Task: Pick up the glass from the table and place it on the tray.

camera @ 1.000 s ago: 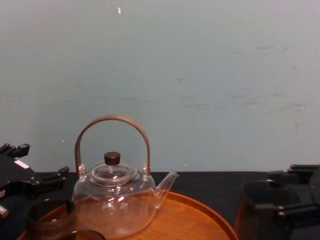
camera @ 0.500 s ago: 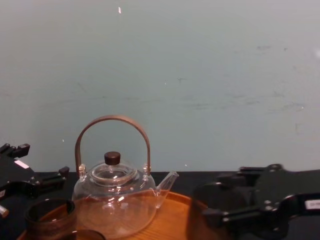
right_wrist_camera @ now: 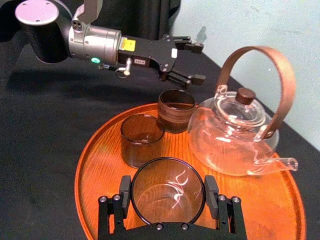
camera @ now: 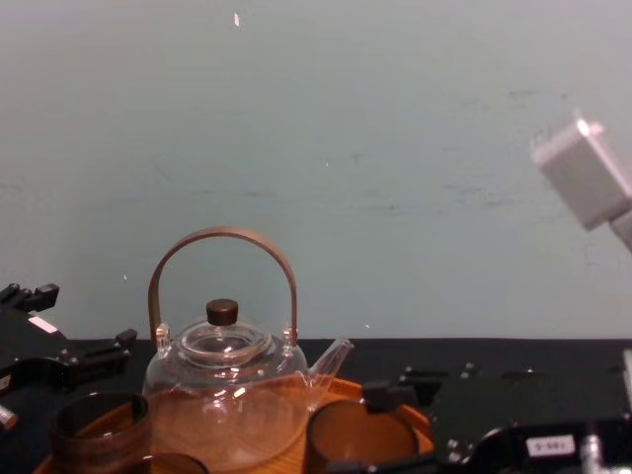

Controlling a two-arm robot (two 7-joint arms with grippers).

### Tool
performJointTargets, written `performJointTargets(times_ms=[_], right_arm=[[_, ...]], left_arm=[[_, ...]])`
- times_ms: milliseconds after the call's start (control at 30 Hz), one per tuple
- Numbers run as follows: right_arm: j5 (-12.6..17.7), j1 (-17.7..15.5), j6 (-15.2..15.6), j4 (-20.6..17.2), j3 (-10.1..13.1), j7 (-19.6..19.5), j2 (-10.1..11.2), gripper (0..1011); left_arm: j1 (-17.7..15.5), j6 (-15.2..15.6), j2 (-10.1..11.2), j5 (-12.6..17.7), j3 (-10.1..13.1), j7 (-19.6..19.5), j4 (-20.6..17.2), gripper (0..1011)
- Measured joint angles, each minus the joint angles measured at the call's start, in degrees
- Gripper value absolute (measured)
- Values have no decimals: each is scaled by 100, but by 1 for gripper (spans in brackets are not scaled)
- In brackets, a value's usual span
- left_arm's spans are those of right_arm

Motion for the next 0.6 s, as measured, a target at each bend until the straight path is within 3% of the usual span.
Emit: performJointTargets(times_ms=[600], right_arm=[[-66, -52, -80, 353, -171, -2, -203, 900]], left_arm=[[0, 0, 0, 0, 0, 0, 0, 1001]])
